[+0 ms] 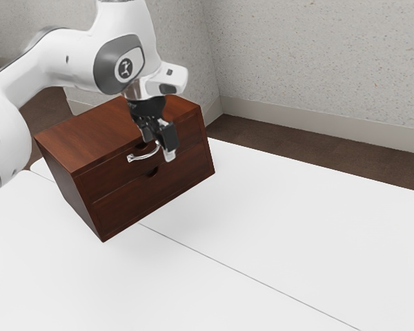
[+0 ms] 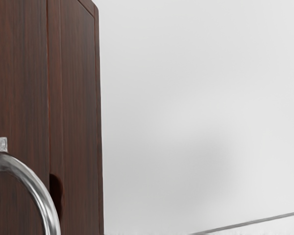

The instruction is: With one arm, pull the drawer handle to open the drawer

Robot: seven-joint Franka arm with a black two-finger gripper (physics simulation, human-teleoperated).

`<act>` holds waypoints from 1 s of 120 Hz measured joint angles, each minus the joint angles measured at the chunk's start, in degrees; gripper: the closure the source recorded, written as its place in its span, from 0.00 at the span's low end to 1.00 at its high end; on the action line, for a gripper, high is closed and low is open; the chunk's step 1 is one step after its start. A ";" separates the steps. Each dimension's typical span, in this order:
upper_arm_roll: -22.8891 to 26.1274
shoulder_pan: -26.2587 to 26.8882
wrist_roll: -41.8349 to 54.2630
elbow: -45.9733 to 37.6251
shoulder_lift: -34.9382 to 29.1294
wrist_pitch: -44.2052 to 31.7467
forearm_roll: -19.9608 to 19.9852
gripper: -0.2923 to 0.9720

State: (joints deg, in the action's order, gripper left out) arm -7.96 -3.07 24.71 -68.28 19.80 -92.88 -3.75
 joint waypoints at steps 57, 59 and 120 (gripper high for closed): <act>0.03 0.27 3.36 -2.47 0.88 -4.79 -5.27 0.29; 0.02 0.27 3.44 -2.59 0.89 -4.95 -5.39 0.30; -0.05 0.26 5.03 -5.02 0.90 -7.65 -7.43 0.40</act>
State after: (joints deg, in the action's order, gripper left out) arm -8.00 -2.81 29.74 -73.30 20.70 -100.52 -11.18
